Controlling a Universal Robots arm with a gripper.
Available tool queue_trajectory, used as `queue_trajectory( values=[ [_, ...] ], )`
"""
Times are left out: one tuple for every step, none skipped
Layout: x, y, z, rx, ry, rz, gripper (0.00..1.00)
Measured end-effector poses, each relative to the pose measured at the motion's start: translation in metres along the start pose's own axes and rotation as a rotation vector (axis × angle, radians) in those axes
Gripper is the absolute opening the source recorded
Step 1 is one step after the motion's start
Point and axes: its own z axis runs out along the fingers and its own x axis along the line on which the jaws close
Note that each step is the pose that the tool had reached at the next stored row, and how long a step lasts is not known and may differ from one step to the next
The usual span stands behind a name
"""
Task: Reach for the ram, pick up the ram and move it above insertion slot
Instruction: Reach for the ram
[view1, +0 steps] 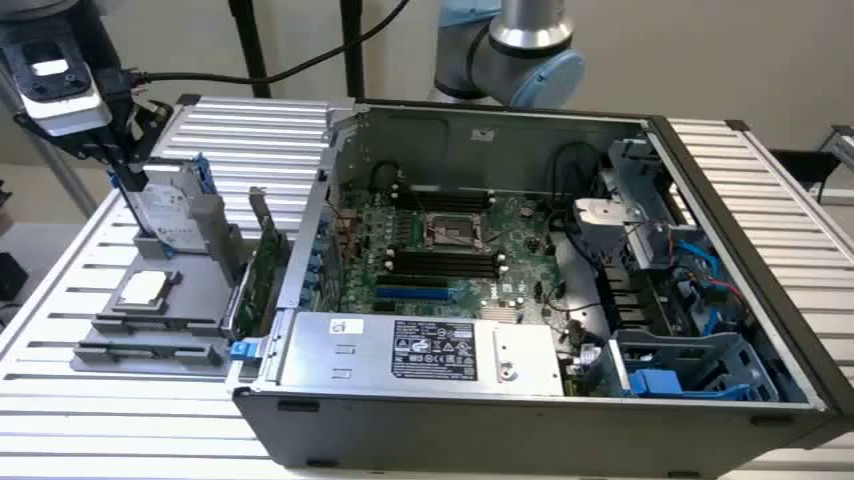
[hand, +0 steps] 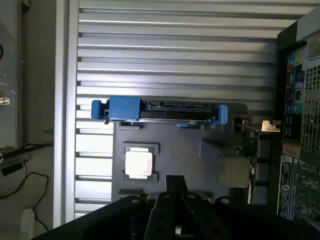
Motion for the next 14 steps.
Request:
queue_trajectory(
  values=[
    [0.0000,0.0000,0.0001,0.0000,0.0000,0.000,0.11],
    [0.0000,0.0000,0.0005,0.0000,0.0000,0.000,0.11],
    [0.0000,0.0000,0.0008,0.0000,0.0000,0.000,0.11],
    [0.0000,-0.0001,0.0009,0.0000,0.0000,0.000,0.11],
    [0.0000,-0.0001,0.0009,0.0000,0.0000,0.000,0.11],
    [0.0000,-0.0001,0.0010,0.0000,0.0000,0.000,0.11],
    [0.0000,-0.0001,0.0011,0.0000,0.0001,0.000,0.11],
    [0.0000,-0.0001,0.0012,0.0000,0.0001,0.000,0.11],
    [0.0000,-0.0001,0.0013,0.0000,0.0001,0.000,0.11],
    [0.0000,-0.0001,0.0013,0.0000,0.0001,0.000,0.11],
    [0.0000,-0.0001,0.0014,0.0000,0.0000,0.000,0.11],
    [0.0000,-0.0001,0.0014,0.0000,0.0000,0.000,0.11],
    [0.0000,-0.0001,0.0015,0.0000,-0.0001,0.000,0.11],
    [0.0001,-0.0009,0.0017,-0.0001,-0.0002,0.000,0.11]
  ],
)
